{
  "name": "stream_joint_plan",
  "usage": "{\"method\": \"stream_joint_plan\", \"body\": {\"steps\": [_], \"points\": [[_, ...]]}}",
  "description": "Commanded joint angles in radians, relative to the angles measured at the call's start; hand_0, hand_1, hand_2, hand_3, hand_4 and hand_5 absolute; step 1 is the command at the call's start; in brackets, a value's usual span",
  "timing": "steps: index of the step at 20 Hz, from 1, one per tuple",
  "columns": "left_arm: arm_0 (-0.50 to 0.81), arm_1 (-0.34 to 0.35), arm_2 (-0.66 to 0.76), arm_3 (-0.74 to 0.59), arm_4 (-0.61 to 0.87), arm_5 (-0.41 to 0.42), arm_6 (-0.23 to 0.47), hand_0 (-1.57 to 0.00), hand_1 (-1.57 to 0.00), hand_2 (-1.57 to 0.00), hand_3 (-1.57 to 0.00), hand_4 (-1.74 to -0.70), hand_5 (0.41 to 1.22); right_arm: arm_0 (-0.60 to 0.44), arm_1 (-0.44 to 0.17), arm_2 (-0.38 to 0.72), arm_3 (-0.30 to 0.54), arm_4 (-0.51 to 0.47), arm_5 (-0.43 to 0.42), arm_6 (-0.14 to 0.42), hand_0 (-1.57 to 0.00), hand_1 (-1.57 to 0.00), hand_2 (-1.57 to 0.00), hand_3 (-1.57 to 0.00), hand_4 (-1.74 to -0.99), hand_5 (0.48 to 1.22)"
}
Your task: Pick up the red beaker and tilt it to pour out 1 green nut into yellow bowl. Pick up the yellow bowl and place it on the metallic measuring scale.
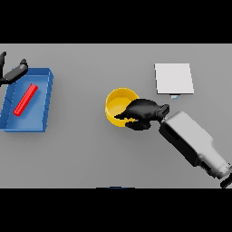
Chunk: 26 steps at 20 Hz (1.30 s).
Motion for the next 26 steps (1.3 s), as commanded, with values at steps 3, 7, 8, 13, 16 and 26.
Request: {"method": "stream_joint_plan", "body": {"steps": [3,7,8,13,16,26], "points": [[0.0,-0.007,-0.006,-0.008,-0.007,0.008,-0.009,0.0,0.0,0.0,0.0,-0.79,0.734,0.002,-0.009,0.005,-0.016,-0.006,0.017,0.013,-1.31,-1.26,-1.25,-1.09,-1.642,1.175],[-0.001,-0.003,-0.007,0.002,-0.013,0.004,-0.012,0.0,0.0,0.0,0.0,-0.79,0.725,-0.003,-0.026,-0.009,-0.059,-0.021,0.039,0.058,-1.46,-1.44,-1.44,-1.21,-1.692,1.202],[0.0,0.002,-0.008,-0.004,-0.016,0.006,-0.009,0.0,0.0,0.0,0.0,-0.79,0.724,-0.008,-0.031,-0.019,-0.075,-0.033,0.051,0.071,-1.49,-1.47,-1.47,-1.26,-1.699,1.206],[-0.003,0.006,-0.007,-0.014,-0.017,0.011,-0.004,0.0,0.0,0.0,0.0,-0.79,0.731,-0.025,-0.088,-0.055,-0.148,-0.089,0.102,0.087,-1.54,-1.54,-1.54,-1.34,-1.719,1.216],[0.0,0.006,0.001,-0.01,-0.008,0.009,-0.017,0.0,0.0,0.0,0.0,-0.8,0.737,-0.045,-0.103,-0.063,-0.156,-0.093,0.118,0.129,-1.56,-1.55,-1.55,-1.31,-1.722,1.218],[-0.003,0.014,0.01,-0.007,-0.006,0.003,-0.034,0.0,0.0,0.0,0.0,-0.79,0.754,-0.15,-0.19,-0.134,-0.038,-0.106,0.079,0.142,-1.53,-1.56,-1.57,-1.38,-1.725,1.22]]}}
